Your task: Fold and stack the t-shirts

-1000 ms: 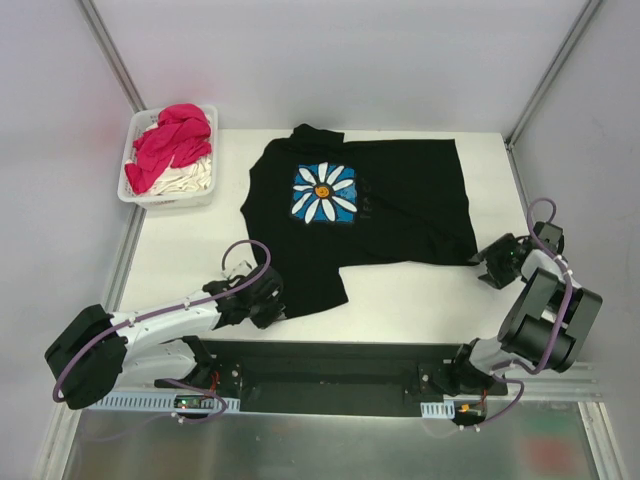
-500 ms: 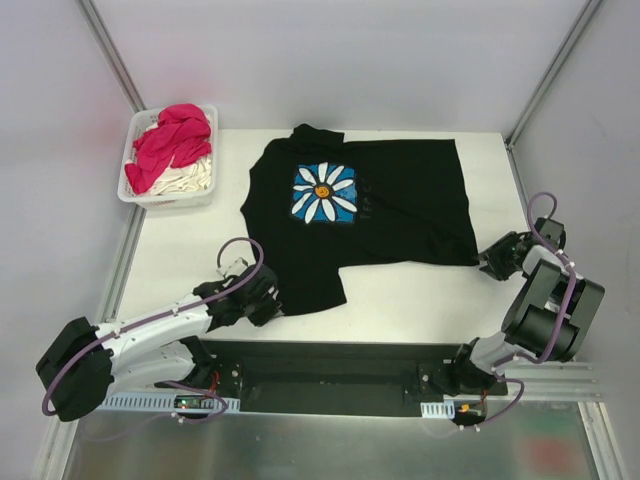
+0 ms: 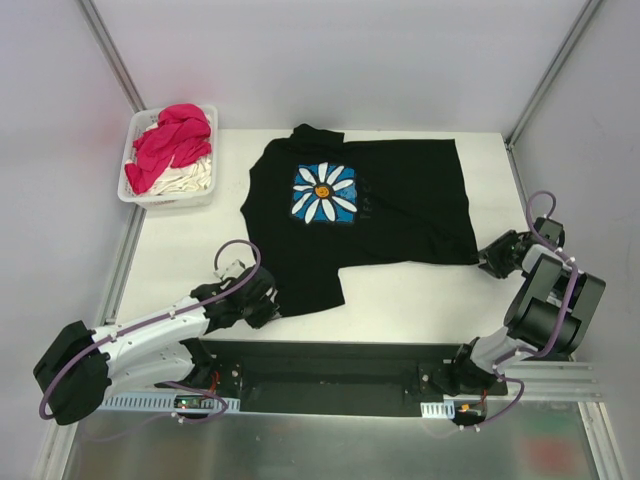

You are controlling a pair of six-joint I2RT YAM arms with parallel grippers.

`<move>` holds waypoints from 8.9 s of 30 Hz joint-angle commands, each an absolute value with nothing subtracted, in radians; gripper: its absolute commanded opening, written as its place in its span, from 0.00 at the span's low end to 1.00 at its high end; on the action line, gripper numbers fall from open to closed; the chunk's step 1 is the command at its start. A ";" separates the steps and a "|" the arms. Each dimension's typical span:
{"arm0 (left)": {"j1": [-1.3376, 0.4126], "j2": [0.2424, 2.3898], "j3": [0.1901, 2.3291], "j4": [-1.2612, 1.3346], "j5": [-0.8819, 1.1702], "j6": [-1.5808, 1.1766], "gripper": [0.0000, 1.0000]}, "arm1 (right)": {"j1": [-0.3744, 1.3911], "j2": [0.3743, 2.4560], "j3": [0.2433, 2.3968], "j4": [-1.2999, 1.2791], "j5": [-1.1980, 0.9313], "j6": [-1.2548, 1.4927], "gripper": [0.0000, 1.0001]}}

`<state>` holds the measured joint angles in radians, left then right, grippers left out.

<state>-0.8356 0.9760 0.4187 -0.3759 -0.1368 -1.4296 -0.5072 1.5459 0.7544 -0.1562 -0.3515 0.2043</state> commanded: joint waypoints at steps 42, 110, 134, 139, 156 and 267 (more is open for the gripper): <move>-0.815 0.753 0.644 -0.752 -0.281 -1.348 0.00 | -0.581 1.296 0.686 -0.273 -0.409 0.275 0.01; -0.747 0.729 0.793 -0.830 -0.331 -1.256 0.00 | -0.525 1.178 0.666 -0.276 -0.368 0.210 0.01; -0.588 0.776 1.020 -0.793 -0.307 -0.996 0.00 | -0.517 1.213 0.813 -0.328 -0.474 0.183 0.01; -0.578 0.851 1.078 -0.712 -0.264 -0.859 0.00 | -0.515 1.236 0.831 -0.263 -0.500 0.205 0.01; -0.537 1.061 1.298 -0.580 -0.106 -0.419 0.00 | -0.505 1.292 0.850 -0.229 -0.469 0.206 0.01; -0.293 1.270 1.327 -0.517 0.107 -0.196 0.00 | -0.382 1.572 1.054 -0.153 -0.489 0.176 0.01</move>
<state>-0.3122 1.2388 1.2564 -0.5720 0.0776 -0.2420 -0.3916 1.5478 1.0031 -0.1913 -0.4797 0.2001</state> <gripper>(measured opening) 0.006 0.020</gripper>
